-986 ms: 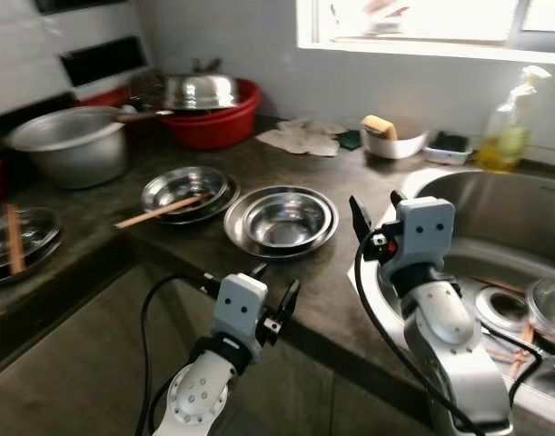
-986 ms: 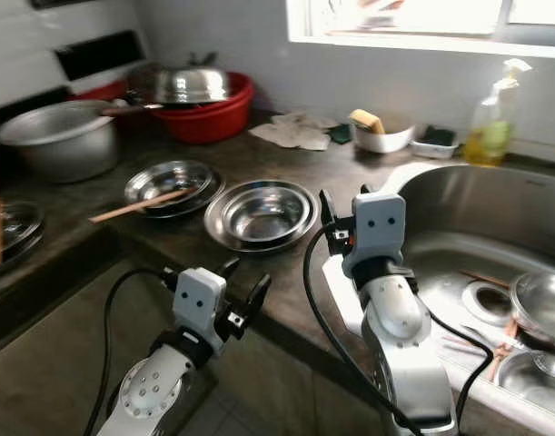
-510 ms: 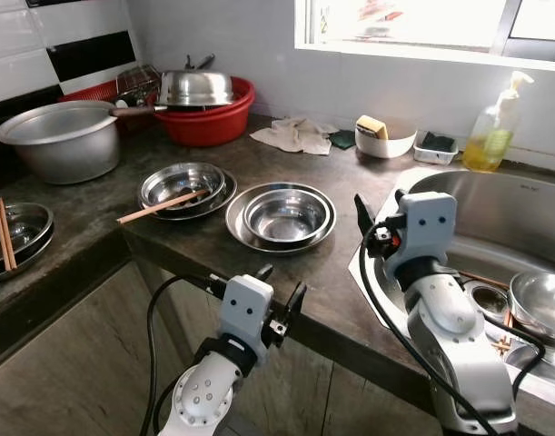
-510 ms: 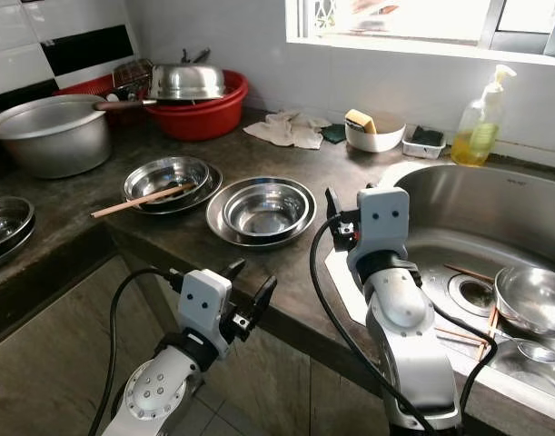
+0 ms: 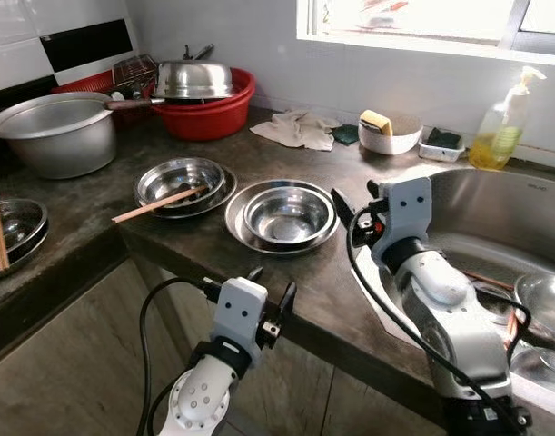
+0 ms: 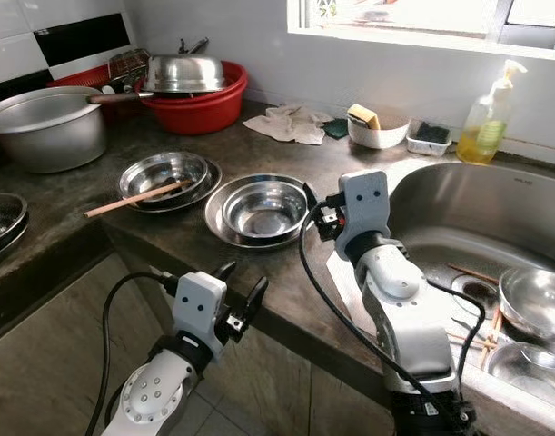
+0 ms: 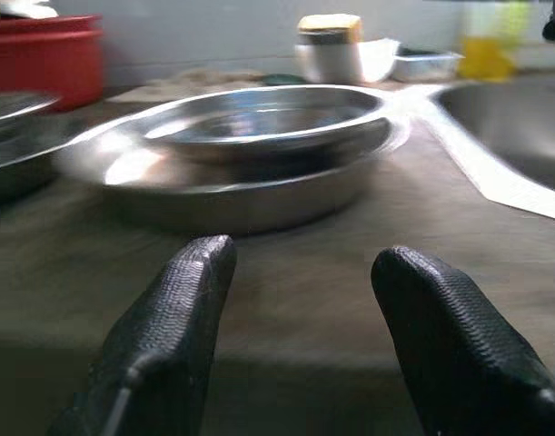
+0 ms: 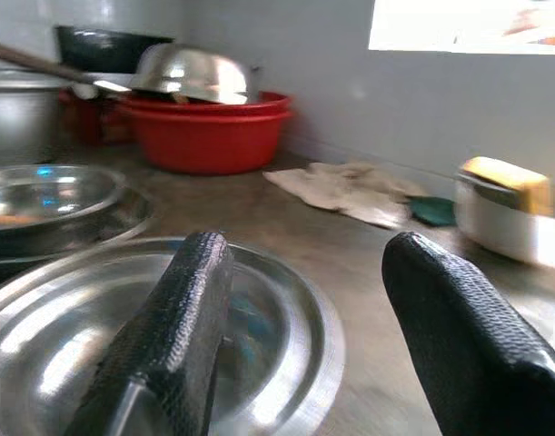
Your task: Kitchen organization
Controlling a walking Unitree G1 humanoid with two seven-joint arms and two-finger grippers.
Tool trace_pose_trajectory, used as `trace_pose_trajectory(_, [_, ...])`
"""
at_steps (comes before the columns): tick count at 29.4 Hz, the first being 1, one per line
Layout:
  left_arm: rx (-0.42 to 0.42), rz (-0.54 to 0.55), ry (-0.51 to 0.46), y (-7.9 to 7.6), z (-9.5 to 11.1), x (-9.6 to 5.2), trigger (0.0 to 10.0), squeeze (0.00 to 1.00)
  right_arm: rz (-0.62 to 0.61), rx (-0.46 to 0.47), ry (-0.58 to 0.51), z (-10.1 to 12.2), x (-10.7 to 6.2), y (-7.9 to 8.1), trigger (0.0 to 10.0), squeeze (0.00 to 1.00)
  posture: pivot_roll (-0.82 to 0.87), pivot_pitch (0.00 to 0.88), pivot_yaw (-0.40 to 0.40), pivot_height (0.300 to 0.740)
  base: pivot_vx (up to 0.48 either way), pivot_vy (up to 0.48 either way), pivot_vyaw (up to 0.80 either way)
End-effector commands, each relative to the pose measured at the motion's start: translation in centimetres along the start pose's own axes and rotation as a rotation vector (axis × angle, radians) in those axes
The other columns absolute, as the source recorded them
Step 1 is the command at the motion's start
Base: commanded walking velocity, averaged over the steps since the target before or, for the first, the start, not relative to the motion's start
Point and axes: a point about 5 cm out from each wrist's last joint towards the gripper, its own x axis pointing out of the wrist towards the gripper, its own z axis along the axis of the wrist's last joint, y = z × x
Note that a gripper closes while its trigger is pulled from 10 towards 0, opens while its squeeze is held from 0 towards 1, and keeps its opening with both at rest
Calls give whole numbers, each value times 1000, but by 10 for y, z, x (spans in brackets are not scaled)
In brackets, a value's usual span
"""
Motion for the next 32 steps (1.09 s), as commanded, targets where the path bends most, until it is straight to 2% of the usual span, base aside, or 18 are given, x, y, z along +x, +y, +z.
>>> trace_pose_trajectory(1, [6, 5, 8, 3, 0, -3, 10000, 0, 31, 18, -10, 2, 4, 8, 10000, 0, -21, 39, 3, 740, 0, 458, 800])
trace_pose_trajectory(12, [3, -8, 16, 1, -1, -3, 10000, 0, 34, 19, 32, 1, 8, 2, 10000, 0, -17, 44, 1, 740, 0, 52, 102])
trace_pose_trajectory(15, [12, -16, 27, 0, -2, -3, 10000, 0, 35, 1, 90, -3, 11, -4, 10000, 0, -15, 46, 1, 740, 0, 0, 0])
trace_pose_trajectory(20, [18, -30, 29, -1, -2, -3, 10000, 0, 16, -23, 115, -5, 13, -11, 10000, 0, -17, 48, 0, 740, 0, 0, 0])
trace_pose_trajectory(22, [43, -43, 31, -2, -2, -4, 10000, 0, 8, -20, 124, -5, 13, -13, 10000, 0, -20, 48, 0, 740, 0, 0, 0])
trace_pose_trajectory(26, [10, -46, 27, -5, -2, -3, 10000, 0, -16, -7, 136, -6, 13, -17, 10000, 0, -19, 46, -1, 740, 211, -282, 0])
trace_pose_trajectory(32, [11, -15, 35, 0, -3, -3, 10000, 0, -15, 5, 137, -4, 14, -17, 10000, 0, -20, 42, -2, 740, 44, 0, 0])
